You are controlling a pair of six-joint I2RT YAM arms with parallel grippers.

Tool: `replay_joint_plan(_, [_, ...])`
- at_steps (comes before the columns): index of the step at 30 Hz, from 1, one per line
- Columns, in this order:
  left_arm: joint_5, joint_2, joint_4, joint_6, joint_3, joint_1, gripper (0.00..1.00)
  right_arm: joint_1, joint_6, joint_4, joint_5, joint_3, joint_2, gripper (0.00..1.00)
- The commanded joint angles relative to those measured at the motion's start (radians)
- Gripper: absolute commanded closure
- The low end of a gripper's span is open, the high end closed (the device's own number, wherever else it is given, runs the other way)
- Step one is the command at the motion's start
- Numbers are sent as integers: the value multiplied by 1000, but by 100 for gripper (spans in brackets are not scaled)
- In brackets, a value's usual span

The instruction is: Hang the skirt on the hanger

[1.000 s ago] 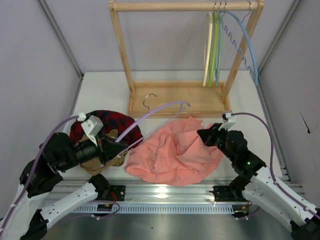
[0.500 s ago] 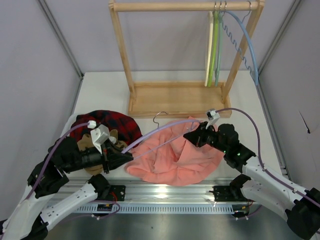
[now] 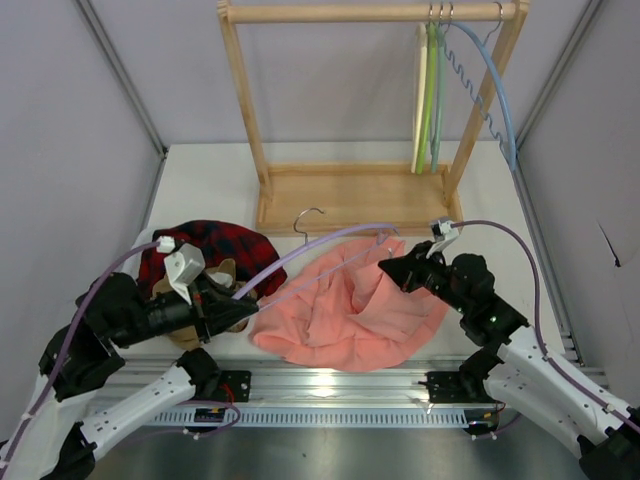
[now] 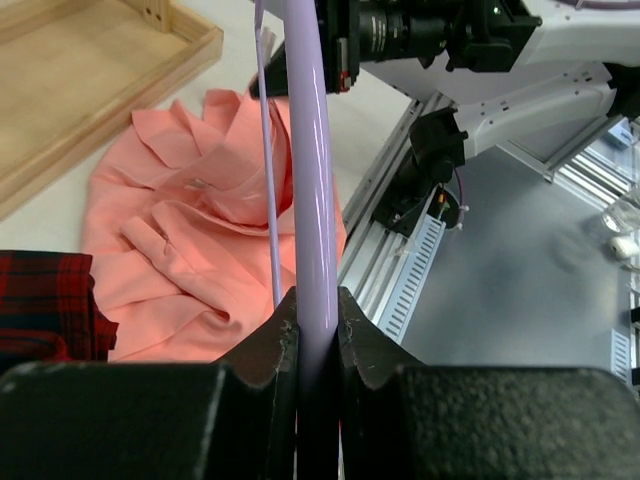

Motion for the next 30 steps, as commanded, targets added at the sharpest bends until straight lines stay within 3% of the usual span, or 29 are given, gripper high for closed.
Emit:
replay_joint_plan(1, [-37, 8, 36, 26, 89, 3, 100, -2, -13, -15, 39, 42, -20, 100])
replay_joint_plan(21, [89, -25, 64, 32, 20, 3, 100, -2, -59, -24, -60, 109, -19, 100])
replay_joint_plan(30, [54, -25, 42, 52, 23, 3, 100, -2, -62, -64, -60, 114, -27, 100])
